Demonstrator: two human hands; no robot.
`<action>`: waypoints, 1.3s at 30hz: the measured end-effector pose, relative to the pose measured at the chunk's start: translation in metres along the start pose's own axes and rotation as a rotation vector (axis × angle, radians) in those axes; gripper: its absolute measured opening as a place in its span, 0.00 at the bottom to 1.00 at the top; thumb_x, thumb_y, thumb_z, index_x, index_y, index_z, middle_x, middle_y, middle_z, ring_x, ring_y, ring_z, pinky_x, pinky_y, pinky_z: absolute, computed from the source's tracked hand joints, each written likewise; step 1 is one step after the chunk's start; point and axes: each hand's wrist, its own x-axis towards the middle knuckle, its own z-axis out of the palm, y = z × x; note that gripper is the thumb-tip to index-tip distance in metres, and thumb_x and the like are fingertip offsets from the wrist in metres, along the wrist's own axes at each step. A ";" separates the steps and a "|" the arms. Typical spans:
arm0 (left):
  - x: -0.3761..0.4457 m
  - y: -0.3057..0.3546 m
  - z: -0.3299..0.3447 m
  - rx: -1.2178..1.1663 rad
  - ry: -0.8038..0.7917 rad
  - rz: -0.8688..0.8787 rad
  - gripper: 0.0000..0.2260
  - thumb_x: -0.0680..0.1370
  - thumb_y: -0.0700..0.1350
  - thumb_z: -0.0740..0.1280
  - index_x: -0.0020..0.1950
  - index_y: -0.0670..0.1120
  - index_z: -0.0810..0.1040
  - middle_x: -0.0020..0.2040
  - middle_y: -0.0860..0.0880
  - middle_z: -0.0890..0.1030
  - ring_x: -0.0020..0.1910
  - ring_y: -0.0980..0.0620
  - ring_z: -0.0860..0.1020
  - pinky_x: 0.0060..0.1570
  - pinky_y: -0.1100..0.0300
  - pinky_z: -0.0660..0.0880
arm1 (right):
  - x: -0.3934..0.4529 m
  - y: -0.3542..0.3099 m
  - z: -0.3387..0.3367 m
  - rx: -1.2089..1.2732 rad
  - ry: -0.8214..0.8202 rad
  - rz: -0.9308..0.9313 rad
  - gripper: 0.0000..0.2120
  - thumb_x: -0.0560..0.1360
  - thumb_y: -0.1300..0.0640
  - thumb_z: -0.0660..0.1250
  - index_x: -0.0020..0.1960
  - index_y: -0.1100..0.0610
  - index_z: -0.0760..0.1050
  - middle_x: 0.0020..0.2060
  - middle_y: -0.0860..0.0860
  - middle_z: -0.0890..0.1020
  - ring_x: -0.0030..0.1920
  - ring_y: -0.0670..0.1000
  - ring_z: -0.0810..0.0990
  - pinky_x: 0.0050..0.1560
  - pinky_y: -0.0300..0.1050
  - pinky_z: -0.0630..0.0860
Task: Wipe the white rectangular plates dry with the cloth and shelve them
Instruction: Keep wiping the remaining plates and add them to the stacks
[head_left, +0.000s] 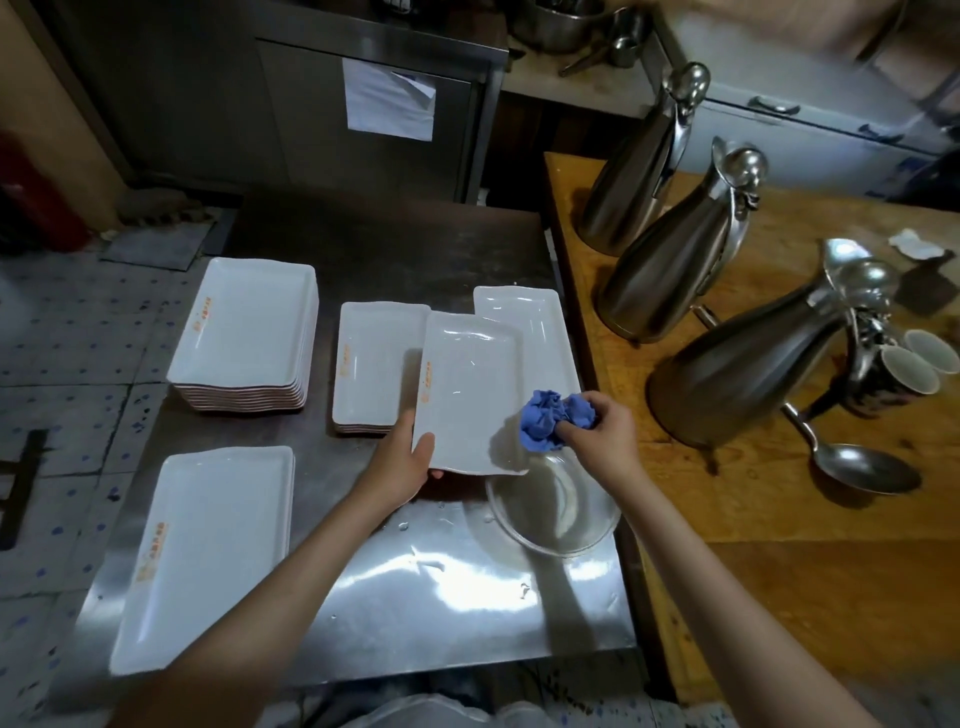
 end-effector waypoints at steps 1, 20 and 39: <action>-0.004 0.002 0.004 0.008 -0.004 0.005 0.14 0.81 0.44 0.55 0.67 0.52 0.66 0.44 0.49 0.80 0.37 0.49 0.79 0.29 0.57 0.72 | -0.001 0.001 -0.003 -0.001 0.001 0.003 0.06 0.67 0.71 0.70 0.40 0.63 0.76 0.35 0.56 0.80 0.36 0.51 0.78 0.38 0.49 0.78; -0.025 0.033 0.041 0.111 0.055 0.106 0.13 0.82 0.40 0.53 0.66 0.43 0.64 0.42 0.46 0.77 0.30 0.55 0.76 0.28 0.71 0.68 | -0.017 0.016 -0.037 -0.005 0.036 0.027 0.07 0.69 0.69 0.70 0.46 0.63 0.78 0.39 0.54 0.81 0.44 0.54 0.82 0.44 0.48 0.81; -0.022 0.046 0.044 0.624 0.233 0.340 0.14 0.81 0.38 0.56 0.66 0.41 0.66 0.41 0.35 0.78 0.38 0.33 0.77 0.32 0.54 0.63 | -0.025 0.015 -0.045 -0.018 0.040 0.048 0.09 0.69 0.70 0.70 0.43 0.57 0.76 0.35 0.47 0.79 0.37 0.45 0.78 0.35 0.36 0.78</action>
